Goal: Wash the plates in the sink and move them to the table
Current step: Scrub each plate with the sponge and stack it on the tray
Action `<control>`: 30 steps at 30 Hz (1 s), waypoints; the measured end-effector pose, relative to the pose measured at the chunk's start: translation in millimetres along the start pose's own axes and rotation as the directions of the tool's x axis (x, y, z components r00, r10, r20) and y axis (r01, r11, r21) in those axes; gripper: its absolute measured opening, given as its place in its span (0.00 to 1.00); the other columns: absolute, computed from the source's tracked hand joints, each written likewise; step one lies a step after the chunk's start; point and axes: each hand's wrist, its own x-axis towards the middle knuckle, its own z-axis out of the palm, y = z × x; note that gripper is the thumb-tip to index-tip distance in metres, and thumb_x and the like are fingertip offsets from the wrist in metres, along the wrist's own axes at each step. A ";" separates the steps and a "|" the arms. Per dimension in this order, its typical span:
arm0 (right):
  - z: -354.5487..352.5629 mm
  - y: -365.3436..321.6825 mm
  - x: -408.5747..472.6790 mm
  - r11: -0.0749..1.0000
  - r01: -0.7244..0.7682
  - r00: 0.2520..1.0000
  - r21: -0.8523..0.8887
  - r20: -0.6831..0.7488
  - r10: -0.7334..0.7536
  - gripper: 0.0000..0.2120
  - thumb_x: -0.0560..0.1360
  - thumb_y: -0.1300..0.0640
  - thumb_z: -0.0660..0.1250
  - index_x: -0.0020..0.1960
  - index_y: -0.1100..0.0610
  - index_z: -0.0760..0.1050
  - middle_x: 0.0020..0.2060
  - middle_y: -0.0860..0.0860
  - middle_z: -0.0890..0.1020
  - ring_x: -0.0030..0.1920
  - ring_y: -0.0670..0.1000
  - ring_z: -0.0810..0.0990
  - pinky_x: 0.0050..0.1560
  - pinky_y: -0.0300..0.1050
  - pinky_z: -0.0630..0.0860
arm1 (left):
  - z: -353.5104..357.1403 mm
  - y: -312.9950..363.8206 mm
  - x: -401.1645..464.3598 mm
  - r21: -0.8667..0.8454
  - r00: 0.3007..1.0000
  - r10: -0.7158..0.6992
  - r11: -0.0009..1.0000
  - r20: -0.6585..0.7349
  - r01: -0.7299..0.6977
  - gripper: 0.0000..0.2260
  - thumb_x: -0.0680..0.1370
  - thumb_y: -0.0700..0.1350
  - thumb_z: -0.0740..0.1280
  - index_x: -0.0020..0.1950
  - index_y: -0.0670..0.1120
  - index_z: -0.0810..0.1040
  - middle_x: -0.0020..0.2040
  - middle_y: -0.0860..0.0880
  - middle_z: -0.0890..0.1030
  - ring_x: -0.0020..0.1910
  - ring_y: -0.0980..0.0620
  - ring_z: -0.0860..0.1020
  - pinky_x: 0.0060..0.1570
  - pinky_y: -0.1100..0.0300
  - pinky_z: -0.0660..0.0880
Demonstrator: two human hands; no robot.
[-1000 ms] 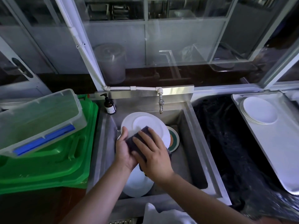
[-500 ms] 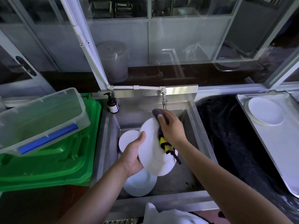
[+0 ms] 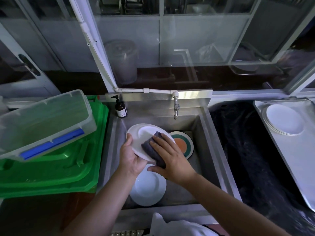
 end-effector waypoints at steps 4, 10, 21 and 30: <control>-7.4 21.7 -2.5 0.988 0.097 0.995 -0.122 0.031 -0.094 0.25 0.79 0.48 0.71 0.72 0.58 0.74 0.72 0.55 0.74 0.75 0.59 0.68 0.70 0.61 0.69 | 4.8 4.9 5.4 -0.094 0.999 -0.016 0.995 -0.036 0.013 0.27 0.84 0.58 0.55 0.64 0.34 0.76 0.56 0.32 0.83 0.59 0.36 0.78 0.45 0.34 0.81; -4.6 30.6 6.3 0.979 0.068 0.994 -0.193 -0.074 -0.084 0.14 0.79 0.61 0.69 0.64 0.60 0.79 0.61 0.54 0.82 0.61 0.59 0.80 0.57 0.56 0.77 | -11.2 6.4 30.7 -0.034 0.989 -0.110 0.994 -0.101 0.107 0.25 0.81 0.46 0.60 0.72 0.29 0.67 0.65 0.29 0.76 0.61 0.32 0.77 0.52 0.31 0.79; -28.8 68.2 23.1 0.990 -0.062 0.976 -0.126 0.199 0.086 0.14 0.76 0.56 0.72 0.60 0.55 0.80 0.48 0.52 0.84 0.47 0.58 0.82 0.44 0.53 0.80 | -43.7 -3.2 28.2 0.991 0.995 0.101 0.131 -0.016 0.002 0.21 0.85 0.60 0.53 0.59 0.54 0.84 0.55 0.56 0.84 0.55 0.55 0.80 0.58 0.56 0.75; -42.1 67.6 44.2 0.939 -0.343 0.918 0.005 0.216 0.334 0.28 0.75 0.50 0.75 0.73 0.49 0.71 0.62 0.50 0.81 0.57 0.53 0.80 0.57 0.53 0.79 | -30.3 -25.7 10.7 0.984 0.961 0.233 0.070 0.146 -0.166 0.15 0.86 0.55 0.57 0.54 0.54 0.82 0.50 0.54 0.84 0.50 0.55 0.80 0.49 0.66 0.74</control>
